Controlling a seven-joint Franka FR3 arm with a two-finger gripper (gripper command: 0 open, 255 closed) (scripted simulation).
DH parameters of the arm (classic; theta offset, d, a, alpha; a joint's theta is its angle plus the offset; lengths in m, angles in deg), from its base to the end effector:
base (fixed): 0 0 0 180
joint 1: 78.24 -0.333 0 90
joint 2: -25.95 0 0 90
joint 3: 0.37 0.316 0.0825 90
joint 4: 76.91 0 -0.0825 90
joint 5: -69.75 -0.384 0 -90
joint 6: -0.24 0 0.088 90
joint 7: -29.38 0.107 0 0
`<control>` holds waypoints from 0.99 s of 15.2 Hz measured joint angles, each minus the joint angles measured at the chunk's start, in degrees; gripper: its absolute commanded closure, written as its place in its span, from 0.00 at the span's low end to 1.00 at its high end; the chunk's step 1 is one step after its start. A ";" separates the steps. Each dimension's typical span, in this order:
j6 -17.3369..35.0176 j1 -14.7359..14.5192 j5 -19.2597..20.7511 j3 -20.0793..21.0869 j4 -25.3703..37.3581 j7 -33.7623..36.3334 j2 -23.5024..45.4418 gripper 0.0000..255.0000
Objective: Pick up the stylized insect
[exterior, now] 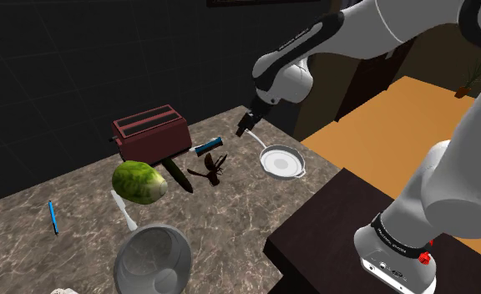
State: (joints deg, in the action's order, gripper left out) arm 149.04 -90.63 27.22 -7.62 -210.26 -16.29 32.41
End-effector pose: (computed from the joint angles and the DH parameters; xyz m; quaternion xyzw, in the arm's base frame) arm 0.5271 0.0339 0.3030 -0.9666 -0.1341 -0.1419 0.1663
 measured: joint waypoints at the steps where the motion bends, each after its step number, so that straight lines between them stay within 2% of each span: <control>1: 0.24 0.37 -2.63 0.44 2.00 -2.57 2.95 0.00; 4: 1.00 1.41 -9.20 2.50 6.33 -8.61 9.74 0.00; 9: 1.38 3.08 -16.32 6.22 14.76 -15.00 20.32 0.00; 12: 1.54 3.84 -19.23 8.37 20.80 -17.74 27.13 0.00; 15: 0.57 4.48 -19.93 9.42 27.19 -18.74 33.17 0.00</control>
State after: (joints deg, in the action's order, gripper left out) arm 149.61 -86.15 7.29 1.80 -183.07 -35.03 65.58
